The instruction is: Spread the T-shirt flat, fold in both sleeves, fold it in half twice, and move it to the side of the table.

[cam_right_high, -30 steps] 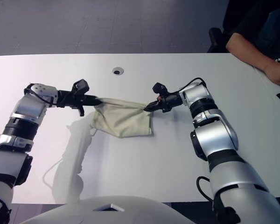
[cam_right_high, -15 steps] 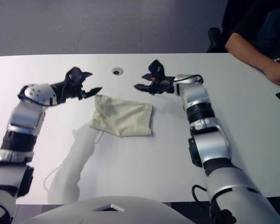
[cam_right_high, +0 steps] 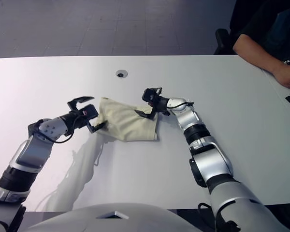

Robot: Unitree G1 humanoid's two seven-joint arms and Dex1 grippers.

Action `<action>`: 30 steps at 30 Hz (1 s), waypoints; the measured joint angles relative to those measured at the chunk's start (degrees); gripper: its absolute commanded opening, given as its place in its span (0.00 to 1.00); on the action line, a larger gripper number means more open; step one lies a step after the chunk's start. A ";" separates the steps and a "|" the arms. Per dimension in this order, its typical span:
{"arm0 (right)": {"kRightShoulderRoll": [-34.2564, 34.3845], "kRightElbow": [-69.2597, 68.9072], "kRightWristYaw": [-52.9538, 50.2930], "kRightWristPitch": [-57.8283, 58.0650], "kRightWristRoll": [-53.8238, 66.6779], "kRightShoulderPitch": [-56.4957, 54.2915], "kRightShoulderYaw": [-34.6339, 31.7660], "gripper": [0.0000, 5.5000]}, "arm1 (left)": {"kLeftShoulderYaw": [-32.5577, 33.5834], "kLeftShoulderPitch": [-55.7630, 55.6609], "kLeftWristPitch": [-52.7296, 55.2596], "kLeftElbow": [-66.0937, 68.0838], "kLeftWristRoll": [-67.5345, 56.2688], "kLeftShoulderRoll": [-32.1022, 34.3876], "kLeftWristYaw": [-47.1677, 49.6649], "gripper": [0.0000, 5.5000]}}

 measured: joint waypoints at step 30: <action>0.89 -19.67 22.28 16.71 18.77 6.30 -3.49 0.98 | 8.90 -6.50 6.24 1.57 -8.04 -3.62 2.00 0.98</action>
